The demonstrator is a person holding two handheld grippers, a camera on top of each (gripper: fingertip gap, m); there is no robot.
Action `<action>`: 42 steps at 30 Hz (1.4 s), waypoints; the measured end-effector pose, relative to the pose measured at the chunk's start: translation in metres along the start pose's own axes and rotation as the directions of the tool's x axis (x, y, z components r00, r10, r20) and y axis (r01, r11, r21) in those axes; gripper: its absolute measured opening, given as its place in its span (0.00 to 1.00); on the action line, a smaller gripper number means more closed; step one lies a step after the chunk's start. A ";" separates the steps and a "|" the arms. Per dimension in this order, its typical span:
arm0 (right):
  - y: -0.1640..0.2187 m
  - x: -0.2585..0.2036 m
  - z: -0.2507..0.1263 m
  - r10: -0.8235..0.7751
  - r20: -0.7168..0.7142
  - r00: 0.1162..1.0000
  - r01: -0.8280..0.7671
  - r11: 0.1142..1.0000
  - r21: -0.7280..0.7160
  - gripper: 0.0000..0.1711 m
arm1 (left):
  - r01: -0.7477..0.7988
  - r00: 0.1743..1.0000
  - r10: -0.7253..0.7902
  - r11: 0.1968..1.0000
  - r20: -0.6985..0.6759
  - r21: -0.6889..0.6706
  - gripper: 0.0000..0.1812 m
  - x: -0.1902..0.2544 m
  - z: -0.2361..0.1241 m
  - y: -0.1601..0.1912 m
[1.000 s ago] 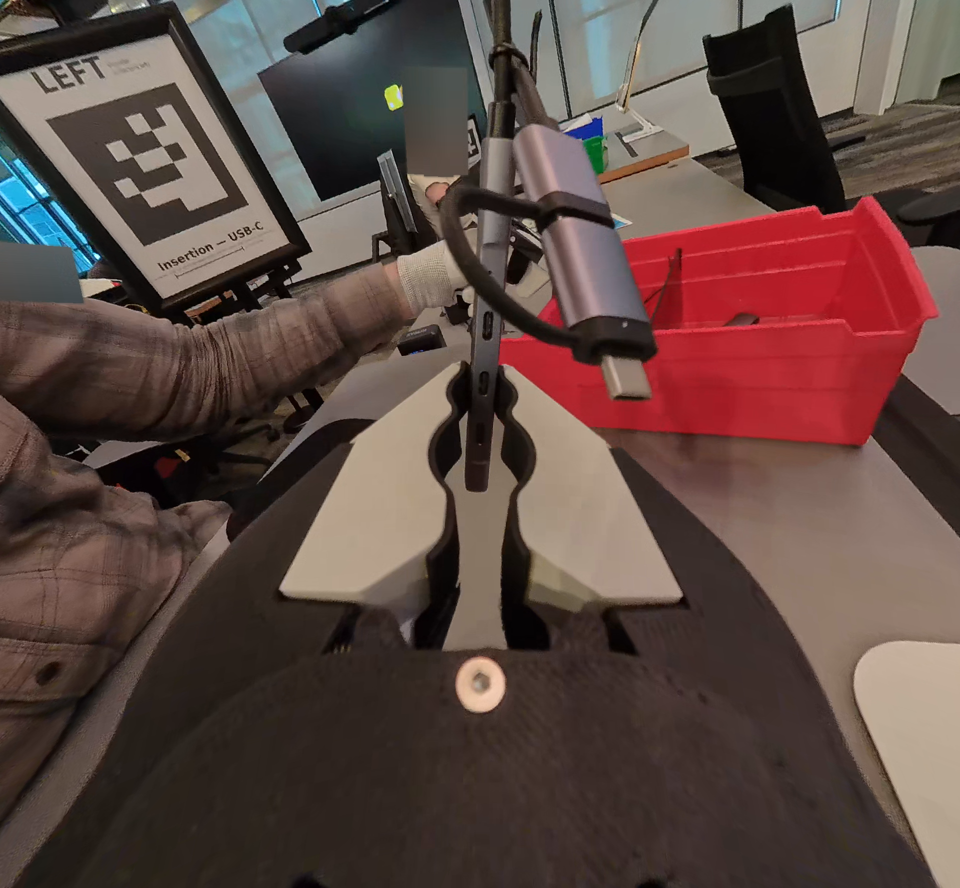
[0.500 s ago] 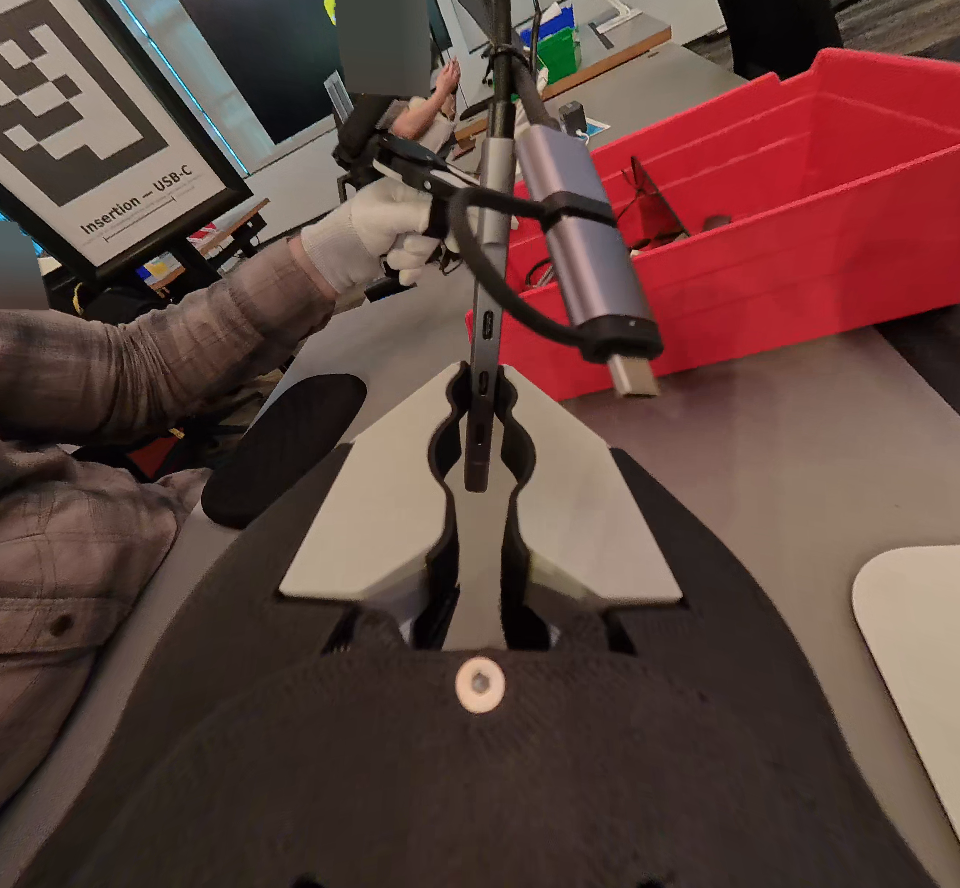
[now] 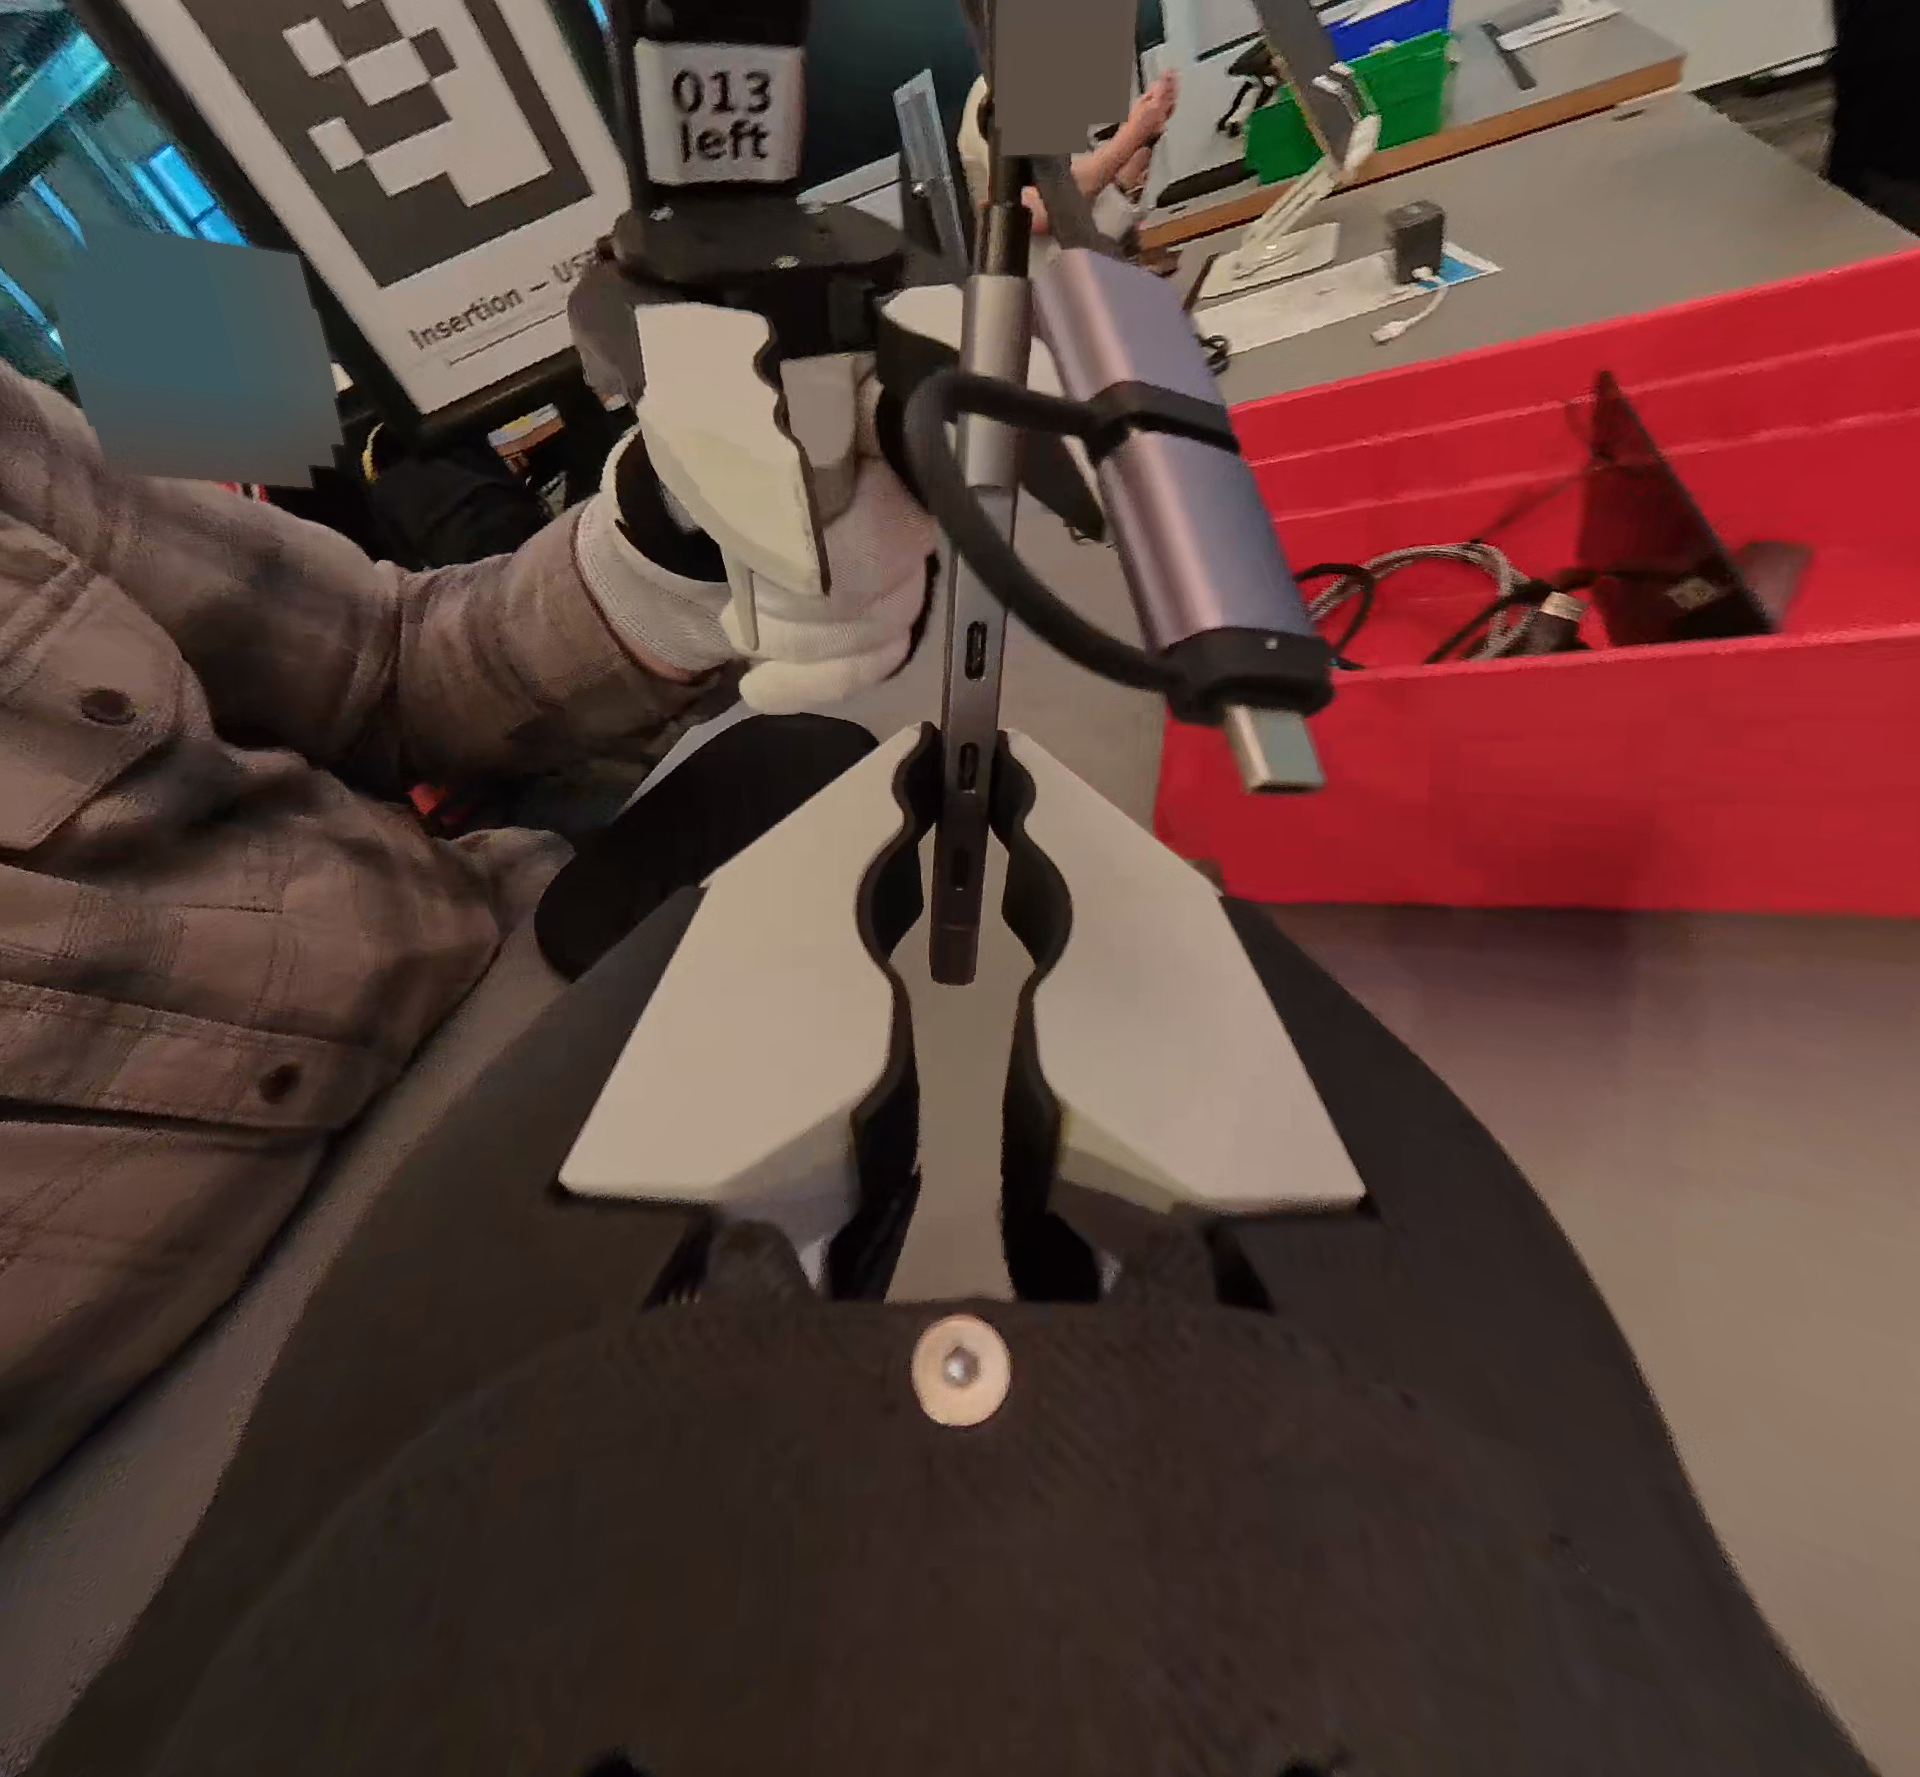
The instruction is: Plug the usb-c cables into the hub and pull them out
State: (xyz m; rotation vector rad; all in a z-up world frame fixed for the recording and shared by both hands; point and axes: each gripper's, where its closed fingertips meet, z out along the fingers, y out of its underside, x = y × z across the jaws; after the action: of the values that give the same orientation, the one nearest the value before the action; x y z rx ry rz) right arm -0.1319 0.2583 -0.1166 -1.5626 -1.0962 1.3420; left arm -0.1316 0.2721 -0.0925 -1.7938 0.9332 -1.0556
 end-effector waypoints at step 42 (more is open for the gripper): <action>-0.057 -0.147 -0.020 -0.593 0.296 0.748 0.501 0.798 0.335 0.19 | -0.646 0.202 -0.123 0.729 -0.972 -0.227 0.05 0.160 -0.075 0.019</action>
State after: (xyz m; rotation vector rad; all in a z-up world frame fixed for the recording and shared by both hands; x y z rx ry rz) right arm -0.1283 0.1364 -0.0147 -0.7066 -1.4398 1.3178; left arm -0.1442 0.1020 -0.0411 -1.0437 2.5858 -1.7661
